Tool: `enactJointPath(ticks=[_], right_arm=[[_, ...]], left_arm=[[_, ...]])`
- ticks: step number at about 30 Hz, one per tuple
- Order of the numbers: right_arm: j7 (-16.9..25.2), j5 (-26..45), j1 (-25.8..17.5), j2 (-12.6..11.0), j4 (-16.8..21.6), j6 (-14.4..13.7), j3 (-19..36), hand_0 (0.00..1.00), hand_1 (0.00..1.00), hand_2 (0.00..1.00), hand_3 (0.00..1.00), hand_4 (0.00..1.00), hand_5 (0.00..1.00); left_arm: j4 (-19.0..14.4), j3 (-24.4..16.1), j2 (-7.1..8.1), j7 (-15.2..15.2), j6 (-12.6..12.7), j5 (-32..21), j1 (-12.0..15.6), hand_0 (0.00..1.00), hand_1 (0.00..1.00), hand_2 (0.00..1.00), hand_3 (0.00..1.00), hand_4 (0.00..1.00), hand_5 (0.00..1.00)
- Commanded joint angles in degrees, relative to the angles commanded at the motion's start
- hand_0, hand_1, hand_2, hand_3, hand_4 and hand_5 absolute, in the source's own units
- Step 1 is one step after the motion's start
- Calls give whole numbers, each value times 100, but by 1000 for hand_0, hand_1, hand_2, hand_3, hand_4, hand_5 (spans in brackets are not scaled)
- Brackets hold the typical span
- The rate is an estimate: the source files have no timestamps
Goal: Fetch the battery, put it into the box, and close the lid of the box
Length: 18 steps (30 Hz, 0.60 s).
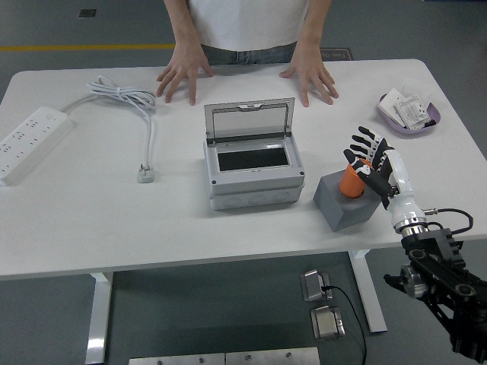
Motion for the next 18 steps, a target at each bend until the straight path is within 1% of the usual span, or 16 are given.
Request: enactJointPath(ticks=[7,8,13,14,18], right_arm=[[-49,-84,19,-13,23,-32,-34,732,759,786,841,875,449],[-54,-94,20,-16,24,-43,-36,717,752,767,831,793,291],[-72,-117,16,-21,37,-83,-46,717,752,767,831,793,291],[-74,-116,14,-20,38,-87,-50,696,747,749,820,670,143],[-75,-106,3,-13,49,-111,-73,696,747,749,820,670,143]], left_arm=[[-3,-7,4,29,-17,-9,-3,689,740,728,647,638,219],[-4,-6,4,30,-18,-9,-4,681,740,728,646,637,218],[-5,-19,4,42,-19,7,-1,681,740,728,646,637,218],[-5,-22,4,45,-20,11,0,669,738,728,647,636,215],[-6,-14,5,45,-21,4,0,669,738,728,647,636,215]])
